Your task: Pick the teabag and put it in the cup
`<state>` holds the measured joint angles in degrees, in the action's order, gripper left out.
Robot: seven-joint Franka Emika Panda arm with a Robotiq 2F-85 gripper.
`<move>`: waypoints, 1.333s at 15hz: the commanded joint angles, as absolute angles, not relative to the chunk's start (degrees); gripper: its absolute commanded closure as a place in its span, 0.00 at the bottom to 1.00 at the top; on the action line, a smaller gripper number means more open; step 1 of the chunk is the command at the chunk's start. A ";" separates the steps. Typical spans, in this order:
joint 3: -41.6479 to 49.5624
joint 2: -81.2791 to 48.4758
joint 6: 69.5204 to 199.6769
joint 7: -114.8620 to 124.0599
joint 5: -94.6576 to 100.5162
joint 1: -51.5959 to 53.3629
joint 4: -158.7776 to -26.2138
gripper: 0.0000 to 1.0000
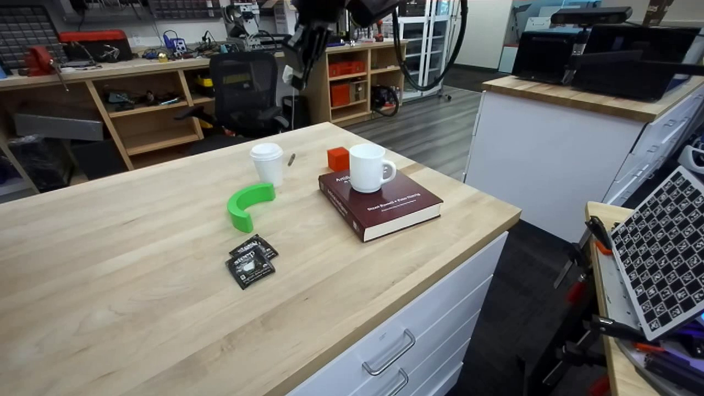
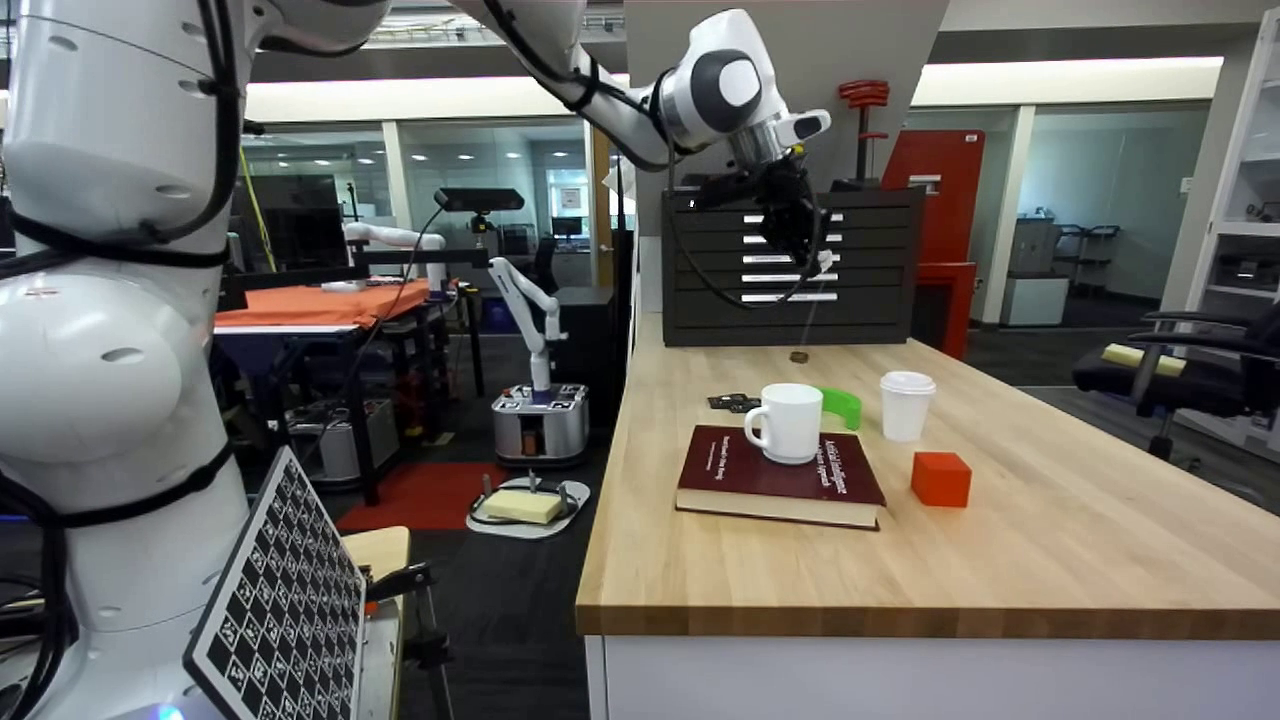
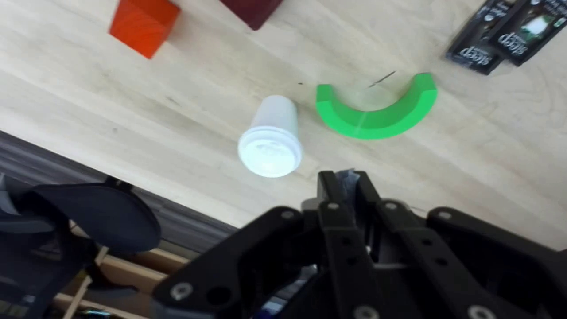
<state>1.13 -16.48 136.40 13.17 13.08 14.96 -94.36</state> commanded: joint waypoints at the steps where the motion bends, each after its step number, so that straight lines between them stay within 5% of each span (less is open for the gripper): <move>1: 2.74 -9.31 137.79 18.97 17.19 11.94 -103.96 0.96; 20: 1.52 -7.78 135.89 19.80 16.17 6.62 -116.48 0.95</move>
